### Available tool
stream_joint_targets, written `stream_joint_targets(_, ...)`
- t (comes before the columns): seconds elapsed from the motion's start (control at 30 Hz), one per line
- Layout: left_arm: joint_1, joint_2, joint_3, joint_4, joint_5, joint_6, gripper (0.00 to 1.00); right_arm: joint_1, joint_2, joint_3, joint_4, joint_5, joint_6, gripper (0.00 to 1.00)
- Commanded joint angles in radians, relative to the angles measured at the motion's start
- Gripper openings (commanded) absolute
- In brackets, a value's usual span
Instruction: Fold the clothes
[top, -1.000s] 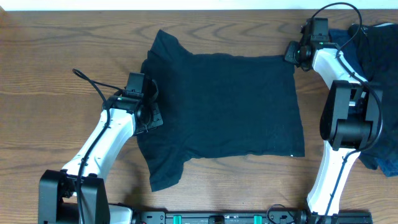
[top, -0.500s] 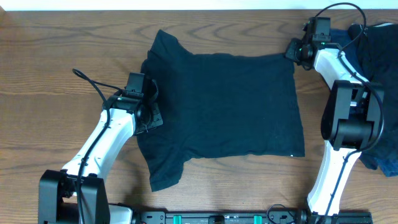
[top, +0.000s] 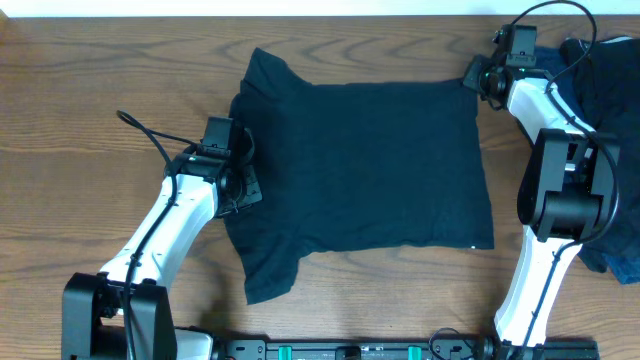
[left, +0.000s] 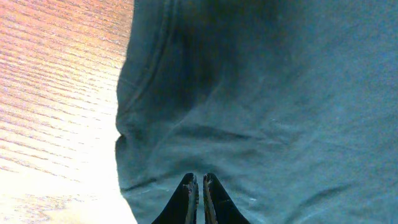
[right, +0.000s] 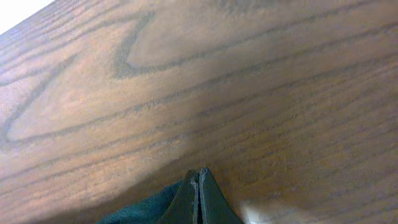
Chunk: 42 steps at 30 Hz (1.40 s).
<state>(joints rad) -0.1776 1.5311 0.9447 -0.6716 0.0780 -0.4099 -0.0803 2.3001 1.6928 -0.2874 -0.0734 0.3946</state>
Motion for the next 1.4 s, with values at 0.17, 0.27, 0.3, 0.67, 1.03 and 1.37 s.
stream_joint_targets(0.17,0.003,0.001,0.008,0.000,-0.011,0.017,0.08,-0.003,0.070,-0.006,0.018,0.067,0.012,0.08)
stream_joint_targets(0.27,0.003,0.001,0.008,0.000,-0.012,0.020,0.08,-0.007,0.075,-0.006,0.035,0.114,0.008,0.19)
stream_joint_targets(0.3,0.003,0.000,0.008,0.000,-0.012,0.032,0.07,-0.010,0.074,-0.006,0.047,0.127,-0.002,0.24)
stream_joint_targets(0.67,0.004,-0.273,0.010,-0.010,-0.016,0.072,0.10,-0.040,-0.191,0.007,-0.193,0.125,-0.077,0.70)
stream_joint_targets(1.03,0.004,-0.341,0.010,-0.003,-0.121,-0.072,0.17,0.026,-0.362,-0.002,-0.840,0.013,0.076,0.56)
stream_joint_targets(1.37,0.004,-0.165,0.010,0.004,-0.120,-0.085,0.21,0.138,-0.398,-0.129,-1.131,0.096,0.084,0.48)
